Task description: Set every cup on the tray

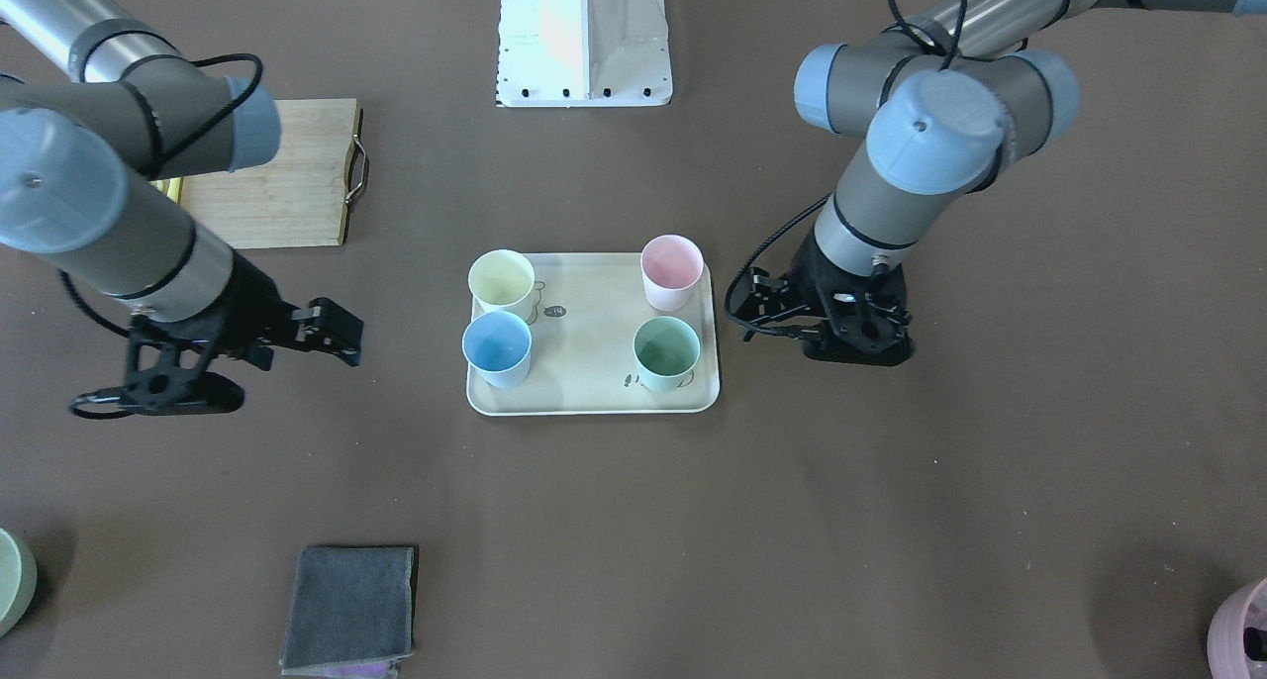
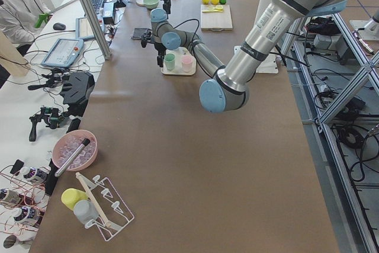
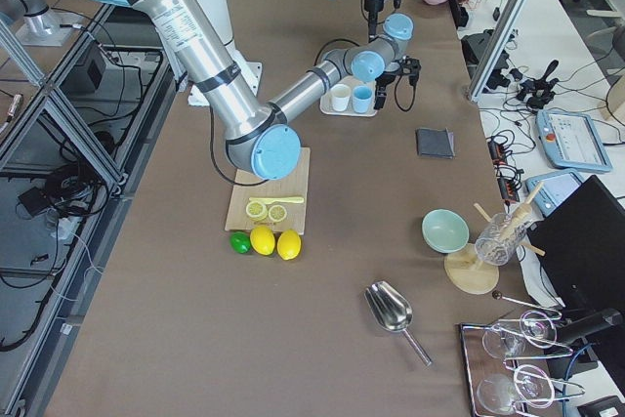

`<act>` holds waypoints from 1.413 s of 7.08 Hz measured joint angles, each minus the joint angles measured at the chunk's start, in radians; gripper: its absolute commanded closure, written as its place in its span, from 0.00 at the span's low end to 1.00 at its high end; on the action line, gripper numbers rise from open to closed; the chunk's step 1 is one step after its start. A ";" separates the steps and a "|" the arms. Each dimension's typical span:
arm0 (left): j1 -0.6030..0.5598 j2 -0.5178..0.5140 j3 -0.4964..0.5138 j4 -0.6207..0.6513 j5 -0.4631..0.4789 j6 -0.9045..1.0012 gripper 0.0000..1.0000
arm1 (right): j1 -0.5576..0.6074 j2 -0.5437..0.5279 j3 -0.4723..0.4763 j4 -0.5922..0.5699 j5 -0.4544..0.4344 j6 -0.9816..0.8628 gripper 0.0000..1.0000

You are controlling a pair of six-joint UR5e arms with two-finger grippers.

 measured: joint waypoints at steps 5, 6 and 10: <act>-0.378 0.399 -0.160 0.082 -0.013 0.756 0.02 | 0.367 -0.394 0.046 0.000 0.039 -0.644 0.00; -0.418 0.449 -0.169 0.080 -0.014 0.824 0.02 | 0.410 -0.444 0.044 0.000 0.024 -0.726 0.00; -0.450 0.582 -0.228 0.071 -0.029 0.857 0.02 | 0.458 -0.494 0.047 0.002 -0.014 -0.807 0.00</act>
